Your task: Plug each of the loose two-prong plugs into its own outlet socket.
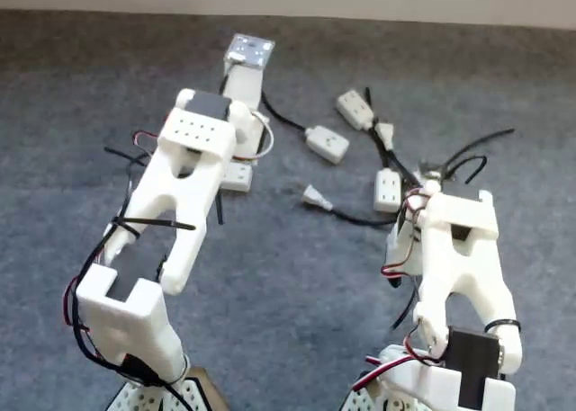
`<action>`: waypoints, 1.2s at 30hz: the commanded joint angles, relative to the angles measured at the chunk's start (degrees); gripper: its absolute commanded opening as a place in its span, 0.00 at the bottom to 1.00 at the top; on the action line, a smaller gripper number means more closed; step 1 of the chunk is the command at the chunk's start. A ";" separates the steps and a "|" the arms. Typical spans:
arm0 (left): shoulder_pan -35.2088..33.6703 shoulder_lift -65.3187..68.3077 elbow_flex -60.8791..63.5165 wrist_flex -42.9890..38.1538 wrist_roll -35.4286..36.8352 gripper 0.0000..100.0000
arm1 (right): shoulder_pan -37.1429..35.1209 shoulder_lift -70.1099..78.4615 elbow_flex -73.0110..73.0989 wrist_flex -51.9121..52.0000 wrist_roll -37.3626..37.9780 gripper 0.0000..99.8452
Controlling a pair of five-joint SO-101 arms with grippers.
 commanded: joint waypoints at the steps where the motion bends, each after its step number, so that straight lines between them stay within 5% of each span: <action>1: -1.19 2.95 -12.00 9.14 0.70 0.01 | 0.48 -2.33 0.66 -2.42 -0.44 0.28; 12: -0.04 16.84 -31.96 24.88 0.70 0.01 | 0.66 -1.98 0.92 -3.12 -0.44 0.28; 36: 1.45 23.69 -34.51 24.88 0.70 0.01 | 0.75 -1.98 0.92 -3.12 -0.44 0.28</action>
